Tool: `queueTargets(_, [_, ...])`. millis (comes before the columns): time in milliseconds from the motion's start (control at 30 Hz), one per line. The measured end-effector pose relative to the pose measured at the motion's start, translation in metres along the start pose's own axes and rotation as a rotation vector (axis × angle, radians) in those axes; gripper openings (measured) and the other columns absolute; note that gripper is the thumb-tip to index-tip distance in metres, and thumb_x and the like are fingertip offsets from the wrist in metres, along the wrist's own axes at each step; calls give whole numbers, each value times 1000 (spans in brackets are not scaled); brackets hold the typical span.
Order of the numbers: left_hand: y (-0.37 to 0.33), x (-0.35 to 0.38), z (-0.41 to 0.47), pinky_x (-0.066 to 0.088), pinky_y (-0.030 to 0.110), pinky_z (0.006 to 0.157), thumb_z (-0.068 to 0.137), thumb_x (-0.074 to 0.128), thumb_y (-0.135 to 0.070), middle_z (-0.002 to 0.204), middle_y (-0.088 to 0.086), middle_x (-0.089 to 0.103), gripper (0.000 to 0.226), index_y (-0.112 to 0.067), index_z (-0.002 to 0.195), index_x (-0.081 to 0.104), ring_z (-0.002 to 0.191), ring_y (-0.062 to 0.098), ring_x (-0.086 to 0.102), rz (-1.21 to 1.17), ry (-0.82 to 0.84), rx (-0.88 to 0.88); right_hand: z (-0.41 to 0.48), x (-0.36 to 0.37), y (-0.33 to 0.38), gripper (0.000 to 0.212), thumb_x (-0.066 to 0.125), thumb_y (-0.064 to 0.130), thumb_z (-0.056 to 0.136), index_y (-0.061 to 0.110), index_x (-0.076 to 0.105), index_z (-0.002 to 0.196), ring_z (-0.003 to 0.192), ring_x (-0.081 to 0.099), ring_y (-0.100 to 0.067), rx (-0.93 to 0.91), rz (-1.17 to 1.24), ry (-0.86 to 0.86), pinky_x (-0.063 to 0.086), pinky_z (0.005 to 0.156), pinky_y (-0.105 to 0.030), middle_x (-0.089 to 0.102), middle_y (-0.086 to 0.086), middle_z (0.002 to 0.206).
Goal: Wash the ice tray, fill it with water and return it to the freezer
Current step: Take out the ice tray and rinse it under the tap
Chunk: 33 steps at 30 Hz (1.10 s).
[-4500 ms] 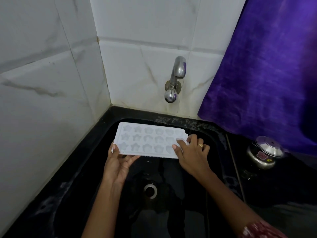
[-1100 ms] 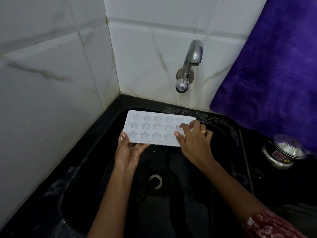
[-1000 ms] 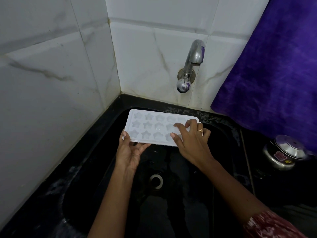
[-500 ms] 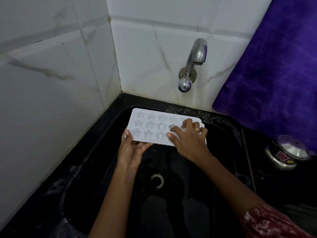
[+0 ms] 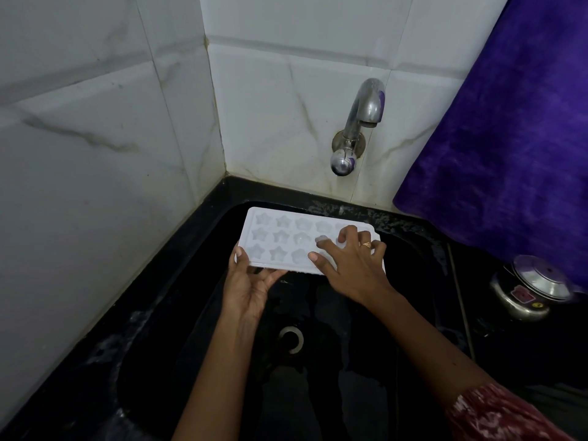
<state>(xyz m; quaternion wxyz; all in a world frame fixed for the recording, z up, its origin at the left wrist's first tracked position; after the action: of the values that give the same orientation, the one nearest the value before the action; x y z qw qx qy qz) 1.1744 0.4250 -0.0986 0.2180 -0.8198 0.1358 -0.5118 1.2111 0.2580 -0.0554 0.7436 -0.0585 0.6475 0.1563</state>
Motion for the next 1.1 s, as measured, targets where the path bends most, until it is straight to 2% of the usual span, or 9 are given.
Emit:
queueTargets(200, [0, 0, 0, 55, 55, 69, 97, 39, -30, 113, 13, 61, 38, -14, 131, 43, 106, 37, 59, 4, -5, -11, -2, 0, 1, 74, 0, 70, 74, 40, 47, 124, 109, 35, -20, 1, 4, 8, 22, 90, -39, 37, 1, 119])
queueTargets(300, [2, -2, -1, 54, 56, 70, 97, 41, -30, 113, 14, 61, 39, -14, 132, 43, 107, 37, 59, 0, -10, -19, -2, 3, 0, 60, 15, 66, 85, 36, 49, 125, 110, 35, -20, 16, 5, 32, 22, 91, -38, 38, 0, 120])
queueTargets(467, [4, -1, 0, 52, 59, 73, 96, 42, -30, 118, 16, 59, 39, -14, 132, 43, 106, 38, 59, -29, -7, -20, -2, -4, 7, 60, 18, 58, 88, 25, 46, 129, 109, 40, -23, 0, 65, -74, 24, 91, -39, 40, -4, 120])
queueTargets(567, [4, 2, 0, 52, 58, 74, 97, 41, -29, 119, 17, 59, 39, -13, 132, 43, 106, 38, 60, -24, 6, -12, 0, -7, 18, 64, 12, 60, 85, 29, 46, 129, 108, 39, -23, -59, 39, -59, 25, 89, -40, 40, -4, 120])
queueTargets(733, [6, 4, -1, 52, 58, 76, 97, 41, -29, 124, 18, 57, 40, -11, 134, 43, 103, 37, 62, -13, 14, -9, 8, -2, 21, 43, 30, 53, 94, 35, 42, 131, 112, 35, -23, -64, 38, 19, 21, 93, -41, 36, -4, 123])
queueTargets(933, [7, 1, 0, 51, 58, 78, 98, 40, -30, 125, 17, 57, 38, -13, 131, 44, 106, 37, 61, 25, 0, -3, 8, 3, 19, 56, 15, 63, 84, 40, 47, 123, 109, 36, -22, -64, 72, 32, 21, 88, -40, 38, -3, 120])
queueTargets(1033, [6, 0, 0, 52, 57, 77, 97, 40, -30, 126, 18, 57, 42, -12, 134, 42, 106, 38, 60, 24, 2, -10, 9, 3, 17, 45, 28, 58, 91, 36, 52, 121, 111, 36, -24, -67, 56, 43, 22, 90, -41, 38, -4, 122])
queueTargets(1100, [6, 0, 0, 53, 57, 76, 97, 41, -30, 127, 19, 56, 43, -11, 135, 41, 107, 38, 60, 18, 3, -15, 10, 3, 17, 46, 27, 58, 92, 33, 53, 120, 111, 37, -24, -58, 38, 35, 23, 89, -40, 39, -4, 122])
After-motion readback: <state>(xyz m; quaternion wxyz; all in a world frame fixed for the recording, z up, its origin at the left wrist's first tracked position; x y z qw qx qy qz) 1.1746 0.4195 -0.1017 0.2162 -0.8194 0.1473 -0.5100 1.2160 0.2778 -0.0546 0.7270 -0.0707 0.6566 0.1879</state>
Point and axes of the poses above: each hand's wrist, its own z-axis towards the middle knuckle, its own x-axis out of the palm, y = z × x, the point moved 4 cm from there along z, towards the middle knuckle
